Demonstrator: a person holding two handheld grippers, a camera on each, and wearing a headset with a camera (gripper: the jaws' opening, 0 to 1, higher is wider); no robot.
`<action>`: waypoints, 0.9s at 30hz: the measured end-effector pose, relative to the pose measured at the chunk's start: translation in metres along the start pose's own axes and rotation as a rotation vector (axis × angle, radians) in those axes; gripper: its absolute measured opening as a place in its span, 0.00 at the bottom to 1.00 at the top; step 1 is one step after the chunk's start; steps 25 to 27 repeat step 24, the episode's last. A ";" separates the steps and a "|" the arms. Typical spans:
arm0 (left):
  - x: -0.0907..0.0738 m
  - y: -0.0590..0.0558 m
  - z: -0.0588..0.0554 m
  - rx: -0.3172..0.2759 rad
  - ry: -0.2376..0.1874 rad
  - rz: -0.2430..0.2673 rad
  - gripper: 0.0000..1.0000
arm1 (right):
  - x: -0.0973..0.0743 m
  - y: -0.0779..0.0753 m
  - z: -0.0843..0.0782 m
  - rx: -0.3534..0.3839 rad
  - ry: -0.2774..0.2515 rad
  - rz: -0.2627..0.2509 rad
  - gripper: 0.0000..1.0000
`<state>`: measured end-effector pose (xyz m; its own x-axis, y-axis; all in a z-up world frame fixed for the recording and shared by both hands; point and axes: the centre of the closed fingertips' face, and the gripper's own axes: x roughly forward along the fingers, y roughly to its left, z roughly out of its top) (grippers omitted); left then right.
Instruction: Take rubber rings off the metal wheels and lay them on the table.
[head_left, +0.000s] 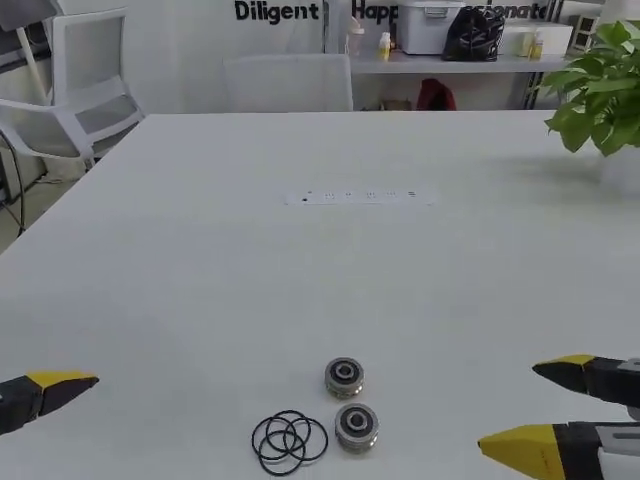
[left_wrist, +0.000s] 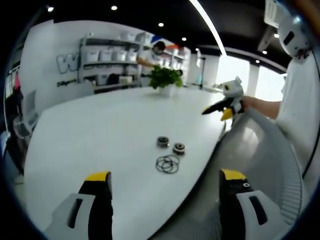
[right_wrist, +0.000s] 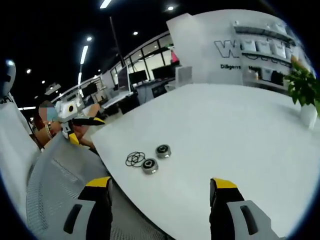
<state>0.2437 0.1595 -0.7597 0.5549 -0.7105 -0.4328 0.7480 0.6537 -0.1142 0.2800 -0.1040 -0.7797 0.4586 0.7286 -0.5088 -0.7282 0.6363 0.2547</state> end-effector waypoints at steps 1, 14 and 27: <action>0.000 0.000 0.000 -0.005 -0.002 0.003 0.89 | 0.000 0.000 -0.001 0.001 0.004 -0.001 0.80; -0.002 0.003 -0.003 -0.050 -0.006 0.030 0.91 | -0.001 -0.005 -0.029 0.069 0.109 -0.043 0.91; -0.003 0.002 -0.003 -0.056 -0.007 0.043 0.89 | -0.001 0.000 -0.044 0.063 0.160 -0.047 0.93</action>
